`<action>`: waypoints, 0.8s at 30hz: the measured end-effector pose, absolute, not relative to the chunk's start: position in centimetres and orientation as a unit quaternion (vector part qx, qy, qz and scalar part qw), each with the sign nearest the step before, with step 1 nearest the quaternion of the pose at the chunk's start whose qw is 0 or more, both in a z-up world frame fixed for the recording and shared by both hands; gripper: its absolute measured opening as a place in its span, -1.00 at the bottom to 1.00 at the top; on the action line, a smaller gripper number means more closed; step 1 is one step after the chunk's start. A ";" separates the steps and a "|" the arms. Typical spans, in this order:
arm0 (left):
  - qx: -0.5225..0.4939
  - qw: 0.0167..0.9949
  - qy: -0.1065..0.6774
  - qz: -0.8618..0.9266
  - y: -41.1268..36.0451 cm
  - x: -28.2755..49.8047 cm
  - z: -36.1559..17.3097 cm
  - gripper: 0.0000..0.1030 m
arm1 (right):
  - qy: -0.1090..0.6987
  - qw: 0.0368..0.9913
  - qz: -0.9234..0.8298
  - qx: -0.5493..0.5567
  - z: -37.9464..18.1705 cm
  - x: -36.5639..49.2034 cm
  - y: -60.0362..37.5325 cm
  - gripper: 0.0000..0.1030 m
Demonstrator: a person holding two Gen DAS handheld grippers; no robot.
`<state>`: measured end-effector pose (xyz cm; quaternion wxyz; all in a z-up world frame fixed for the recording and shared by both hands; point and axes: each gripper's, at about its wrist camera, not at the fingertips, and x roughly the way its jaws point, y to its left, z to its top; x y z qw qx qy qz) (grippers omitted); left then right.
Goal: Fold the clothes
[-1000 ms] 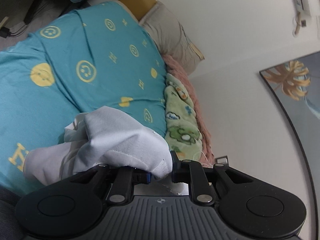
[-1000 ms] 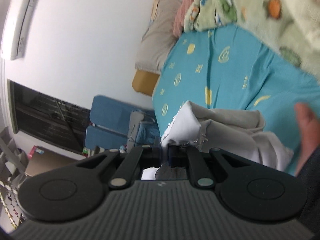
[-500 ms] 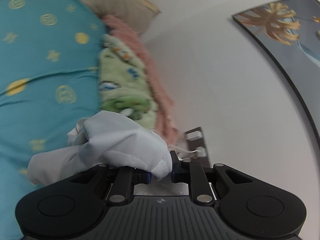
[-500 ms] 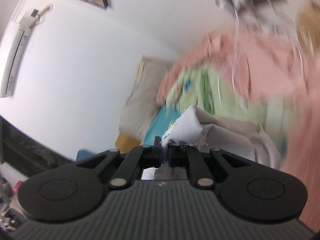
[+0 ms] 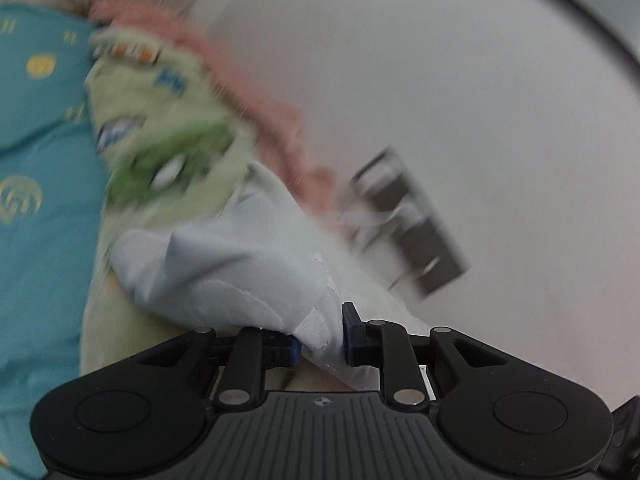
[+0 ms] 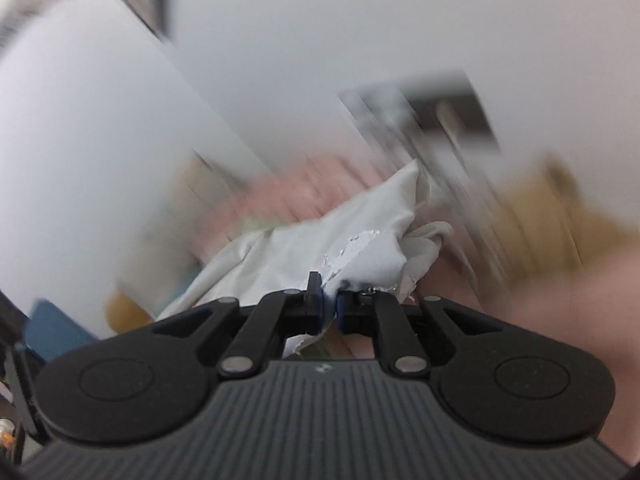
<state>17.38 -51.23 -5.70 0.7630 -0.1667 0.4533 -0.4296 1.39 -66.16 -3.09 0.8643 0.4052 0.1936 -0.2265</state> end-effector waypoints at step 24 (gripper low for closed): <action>-0.017 0.857 0.299 -0.419 -38.1 2.5 7.9 0.99 | 0.212 0.899 -0.251 0.291 4.7 -10.7 -54.4 0.66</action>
